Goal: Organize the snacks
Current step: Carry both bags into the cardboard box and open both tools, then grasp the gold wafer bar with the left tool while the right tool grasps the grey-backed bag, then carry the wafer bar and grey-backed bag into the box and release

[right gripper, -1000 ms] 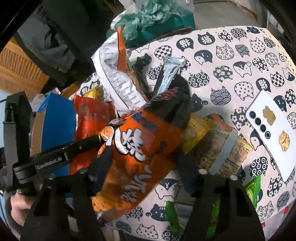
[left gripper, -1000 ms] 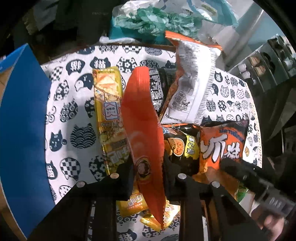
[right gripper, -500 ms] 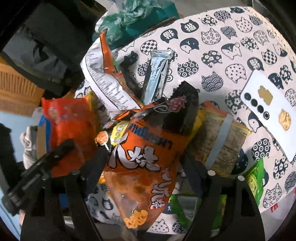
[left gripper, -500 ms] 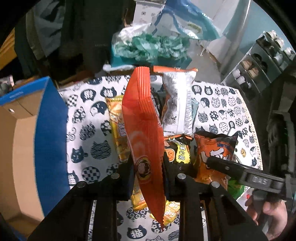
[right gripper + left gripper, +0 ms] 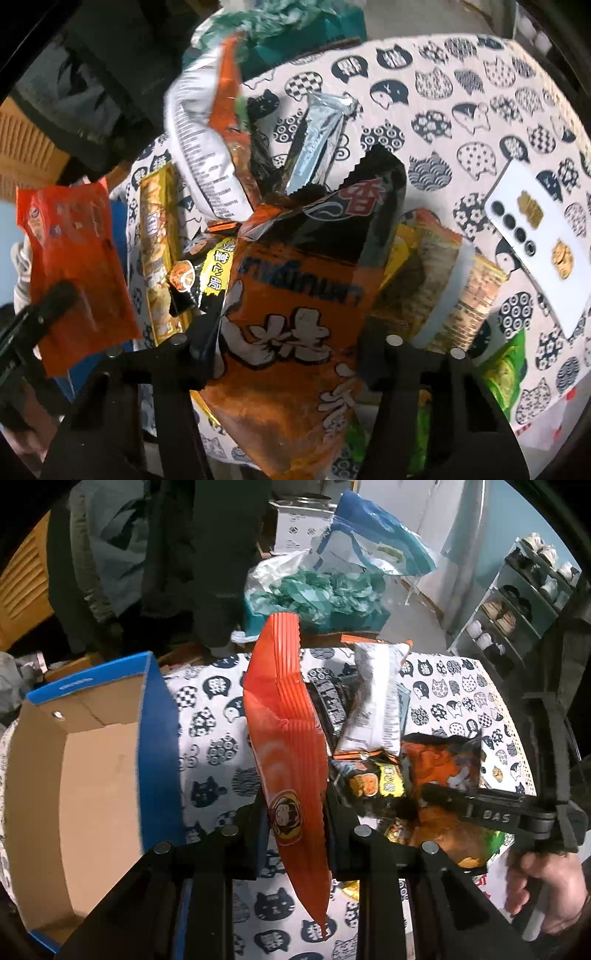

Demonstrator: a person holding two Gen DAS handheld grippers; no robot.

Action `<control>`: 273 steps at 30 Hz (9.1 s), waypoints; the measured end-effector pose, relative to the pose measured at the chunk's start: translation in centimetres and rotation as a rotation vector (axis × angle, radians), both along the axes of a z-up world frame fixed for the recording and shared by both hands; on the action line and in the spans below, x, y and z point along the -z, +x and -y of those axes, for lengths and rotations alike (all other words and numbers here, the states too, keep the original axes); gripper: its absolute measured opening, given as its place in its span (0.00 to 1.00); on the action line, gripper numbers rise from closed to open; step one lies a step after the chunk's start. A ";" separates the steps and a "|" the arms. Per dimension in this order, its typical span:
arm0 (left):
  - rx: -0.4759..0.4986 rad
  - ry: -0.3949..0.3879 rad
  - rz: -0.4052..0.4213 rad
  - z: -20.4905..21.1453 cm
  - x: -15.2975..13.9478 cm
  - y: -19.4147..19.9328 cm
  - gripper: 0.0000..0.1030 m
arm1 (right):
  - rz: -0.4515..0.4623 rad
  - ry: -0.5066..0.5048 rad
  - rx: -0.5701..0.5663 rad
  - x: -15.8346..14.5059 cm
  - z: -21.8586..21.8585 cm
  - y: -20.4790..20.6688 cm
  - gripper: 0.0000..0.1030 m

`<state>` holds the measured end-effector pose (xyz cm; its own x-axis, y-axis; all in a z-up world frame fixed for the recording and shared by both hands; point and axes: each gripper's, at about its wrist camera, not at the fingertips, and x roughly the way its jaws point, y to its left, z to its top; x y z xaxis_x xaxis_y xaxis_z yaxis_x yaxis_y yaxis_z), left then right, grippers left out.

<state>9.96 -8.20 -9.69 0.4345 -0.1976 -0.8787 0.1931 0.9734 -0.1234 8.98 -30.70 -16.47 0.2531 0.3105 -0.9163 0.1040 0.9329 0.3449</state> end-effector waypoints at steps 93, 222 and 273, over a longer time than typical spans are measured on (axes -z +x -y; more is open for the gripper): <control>-0.357 0.125 -0.045 -22.6 -0.5 -4.8 0.68 | 0.133 -0.012 -0.650 -5.6 -34.9 2.6 0.75; -0.043 0.129 0.174 -6.8 -6.8 -3.9 0.29 | 0.267 -0.119 -0.479 -11.7 -13.8 0.5 0.36; -0.361 0.064 -0.060 -24.5 3.8 -3.6 0.31 | 0.036 -0.115 -0.763 -2.9 -36.2 3.2 0.36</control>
